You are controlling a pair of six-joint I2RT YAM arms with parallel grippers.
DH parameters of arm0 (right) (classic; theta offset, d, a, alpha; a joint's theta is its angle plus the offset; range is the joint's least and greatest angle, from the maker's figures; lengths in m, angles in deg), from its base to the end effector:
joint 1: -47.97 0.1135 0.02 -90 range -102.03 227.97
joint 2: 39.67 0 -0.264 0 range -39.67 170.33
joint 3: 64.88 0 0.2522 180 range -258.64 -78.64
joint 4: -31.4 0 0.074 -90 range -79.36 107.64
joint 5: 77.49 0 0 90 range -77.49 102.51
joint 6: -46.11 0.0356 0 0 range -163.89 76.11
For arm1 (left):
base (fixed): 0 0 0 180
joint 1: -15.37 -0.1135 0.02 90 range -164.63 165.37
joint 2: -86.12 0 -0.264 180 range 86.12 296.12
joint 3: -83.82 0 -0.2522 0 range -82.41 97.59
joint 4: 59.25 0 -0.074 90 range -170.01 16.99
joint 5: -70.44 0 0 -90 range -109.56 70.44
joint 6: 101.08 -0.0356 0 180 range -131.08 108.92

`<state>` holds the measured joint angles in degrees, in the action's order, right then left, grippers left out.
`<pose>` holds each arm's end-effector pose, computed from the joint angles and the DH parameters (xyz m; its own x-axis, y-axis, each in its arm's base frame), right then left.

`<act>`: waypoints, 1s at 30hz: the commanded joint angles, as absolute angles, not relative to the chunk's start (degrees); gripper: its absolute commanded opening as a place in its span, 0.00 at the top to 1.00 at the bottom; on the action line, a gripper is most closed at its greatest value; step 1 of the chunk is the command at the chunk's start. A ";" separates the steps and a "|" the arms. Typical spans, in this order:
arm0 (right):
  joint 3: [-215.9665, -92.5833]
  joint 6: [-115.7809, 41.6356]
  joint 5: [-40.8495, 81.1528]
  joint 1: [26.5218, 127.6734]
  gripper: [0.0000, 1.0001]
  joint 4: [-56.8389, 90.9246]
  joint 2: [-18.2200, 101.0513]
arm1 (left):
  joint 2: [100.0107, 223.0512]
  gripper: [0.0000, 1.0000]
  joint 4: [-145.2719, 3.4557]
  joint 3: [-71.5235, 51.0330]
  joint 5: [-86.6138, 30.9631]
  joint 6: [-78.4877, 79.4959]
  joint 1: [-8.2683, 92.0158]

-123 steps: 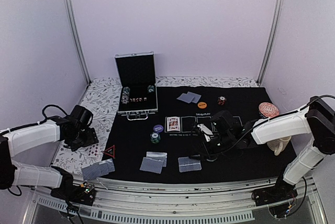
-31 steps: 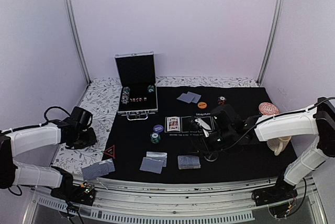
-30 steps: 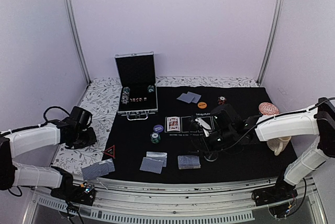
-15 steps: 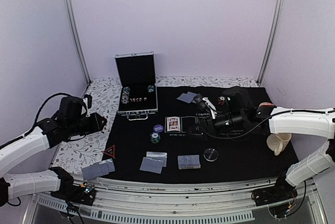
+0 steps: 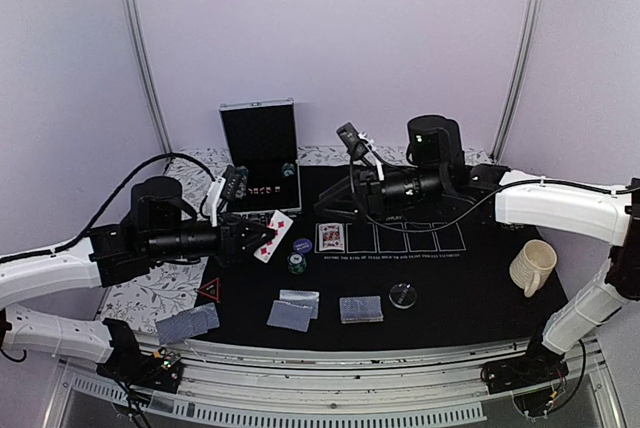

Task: Distribute texas hold em gaming equipment
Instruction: Pass from the left arm to the right

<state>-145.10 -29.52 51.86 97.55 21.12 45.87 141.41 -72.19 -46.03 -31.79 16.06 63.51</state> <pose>0.2087 0.2799 0.3260 -0.4133 -0.1893 -0.8907 -0.9106 0.0861 0.4042 0.1440 -0.1721 0.2742 -0.5776 -0.0234 -0.8160 0.6728 0.5523 -0.4921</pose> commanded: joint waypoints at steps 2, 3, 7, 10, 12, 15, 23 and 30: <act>-151.37 -33.24 52.96 99.83 0.50 17.90 52.15 | 143.91 0.79 -67.57 -43.09 -35.37 10.81 68.22; -152.16 -33.61 52.94 99.89 0.50 17.30 52.95 | 144.15 0.79 -67.49 -42.86 -35.46 10.55 68.66; -153.24 -34.55 54.25 100.31 0.55 16.59 54.16 | 144.67 0.79 -67.23 -42.60 -35.61 10.19 69.65; -153.00 -34.63 56.86 100.45 0.63 17.30 54.32 | 144.84 0.79 -66.91 -42.70 -35.43 10.06 69.86; -152.87 -34.64 58.02 100.74 0.67 17.19 54.61 | 145.00 0.79 -66.78 -42.64 -35.34 10.06 69.87; -152.59 -34.90 59.37 100.96 0.72 16.76 55.02 | 145.18 0.79 -66.86 -42.43 -35.22 9.80 69.95; -151.83 -35.11 60.06 101.27 0.76 16.28 55.10 | 145.09 0.79 -66.86 -42.45 -34.93 9.51 69.95; -152.65 -35.27 58.97 101.31 0.75 16.26 56.16 | 145.10 0.79 -66.59 -42.49 -35.92 9.23 70.04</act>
